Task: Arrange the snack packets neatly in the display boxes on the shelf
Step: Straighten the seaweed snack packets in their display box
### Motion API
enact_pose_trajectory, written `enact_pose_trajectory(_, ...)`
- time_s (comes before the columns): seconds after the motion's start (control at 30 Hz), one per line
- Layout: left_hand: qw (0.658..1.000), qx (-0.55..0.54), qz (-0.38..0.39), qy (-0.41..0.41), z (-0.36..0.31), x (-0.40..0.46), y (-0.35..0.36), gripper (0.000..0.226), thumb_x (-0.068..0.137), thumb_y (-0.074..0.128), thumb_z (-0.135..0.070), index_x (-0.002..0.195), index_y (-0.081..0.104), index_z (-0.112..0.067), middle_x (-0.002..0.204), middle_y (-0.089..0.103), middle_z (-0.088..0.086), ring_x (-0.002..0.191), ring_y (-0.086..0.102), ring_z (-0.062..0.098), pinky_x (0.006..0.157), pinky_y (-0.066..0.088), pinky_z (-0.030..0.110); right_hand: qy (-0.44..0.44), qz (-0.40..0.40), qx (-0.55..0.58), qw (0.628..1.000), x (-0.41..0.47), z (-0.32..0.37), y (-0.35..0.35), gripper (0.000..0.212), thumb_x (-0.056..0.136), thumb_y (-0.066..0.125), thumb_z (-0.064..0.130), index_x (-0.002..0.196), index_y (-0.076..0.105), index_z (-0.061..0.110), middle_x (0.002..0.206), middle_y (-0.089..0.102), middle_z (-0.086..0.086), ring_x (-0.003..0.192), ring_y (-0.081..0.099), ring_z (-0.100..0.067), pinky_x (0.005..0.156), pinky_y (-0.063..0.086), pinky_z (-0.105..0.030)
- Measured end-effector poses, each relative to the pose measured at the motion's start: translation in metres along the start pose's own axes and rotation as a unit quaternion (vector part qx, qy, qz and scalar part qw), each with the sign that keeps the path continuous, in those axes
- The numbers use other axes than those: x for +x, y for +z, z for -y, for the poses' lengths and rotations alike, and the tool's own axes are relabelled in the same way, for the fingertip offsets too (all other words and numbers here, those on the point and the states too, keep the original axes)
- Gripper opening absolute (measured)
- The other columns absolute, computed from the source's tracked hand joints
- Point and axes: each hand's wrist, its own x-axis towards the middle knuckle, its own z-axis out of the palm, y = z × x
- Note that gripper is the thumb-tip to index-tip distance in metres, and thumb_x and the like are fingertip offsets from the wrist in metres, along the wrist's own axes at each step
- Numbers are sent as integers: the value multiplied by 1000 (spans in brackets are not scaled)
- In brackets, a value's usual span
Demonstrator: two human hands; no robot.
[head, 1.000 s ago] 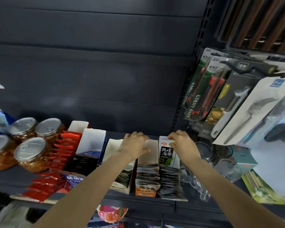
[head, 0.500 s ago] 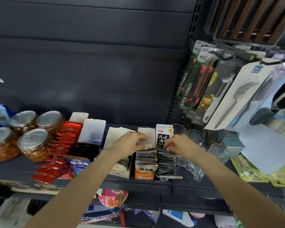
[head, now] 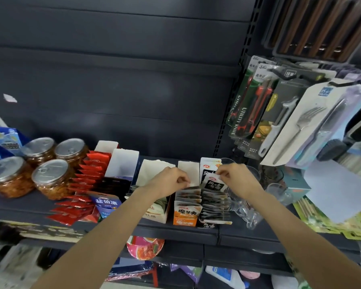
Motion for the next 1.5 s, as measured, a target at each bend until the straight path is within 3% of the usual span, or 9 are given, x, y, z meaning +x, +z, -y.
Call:
enact_pose_trajectory(0.33,970,-220,-86,-55,-21,13,-25,25,98,48,-19,116,61,-8,85,71,6,70,68,18,83,54,33,-17,-178,118,977,-1,14,-62,16,90,56,5,94,69,14,81,62,5,76,55,-9,70,45,-19)
enact_pose_trajectory(0.43,951,-279,-80,-104,-30,16,-31,30,101,42,-27,120,58,-10,79,69,4,63,66,18,69,53,22,-13,-224,169,960,-3,16,-71,14,91,57,5,95,67,12,82,62,3,76,54,-10,60,39,-7)
enact_pose_trajectory(0.7,793,-582,-87,-161,-36,8,-38,32,98,48,-32,99,59,-3,98,71,17,86,71,18,76,55,28,-68,-250,300,918,-16,15,-71,21,88,60,3,85,66,23,82,65,17,78,60,-3,75,48,-15)
enact_pose_trajectory(0.83,767,-614,-114,-145,-32,6,-40,8,92,58,-7,93,65,-3,104,69,18,87,70,16,78,52,26,-76,-243,338,906,-24,10,-63,26,83,66,2,82,71,27,99,63,5,92,58,-1,83,46,-13)
enact_pose_trajectory(0.97,772,-609,-145,-108,-35,-2,-42,18,90,55,4,96,66,-8,101,68,14,93,64,18,82,51,25,-38,-246,344,905,-25,7,-52,35,83,62,-7,80,68,28,104,57,-4,92,55,2,84,44,-8)
enact_pose_trajectory(1.07,806,-570,-153,-48,-34,-9,-43,33,89,53,8,109,64,-16,107,67,10,100,64,18,85,53,25,2,-183,495,850,-25,8,-46,31,89,47,-14,91,67,10,106,66,-14,86,66,-9,74,55,-18)
enact_pose_trajectory(1.2,864,-467,-187,4,-35,-17,-44,47,85,57,10,113,64,-28,105,65,5,92,66,13,86,54,29,52,-150,589,792,-28,6,-39,37,92,39,-9,99,69,11,109,68,-12,98,64,-24,80,57,-28)
enact_pose_trajectory(1.37,909,-338,-237,53,-35,-25,-46,53,86,57,10,115,58,-34,103,63,1,86,65,13,83,56,27,35,-157,564,810,-31,6,-32,41,86,52,-12,107,65,20,103,68,-5,81,67,-15,60,53,-19)
enact_pose_trajectory(1.5,915,-306,-254,67,-35,-29,-45,53,87,58,7,114,55,-39,106,61,2,86,63,6,83,56,25,32,-166,559,812,-29,7,-32,43,86,54,-12,105,66,24,101,69,-2,82,68,-11,68,55,-20)
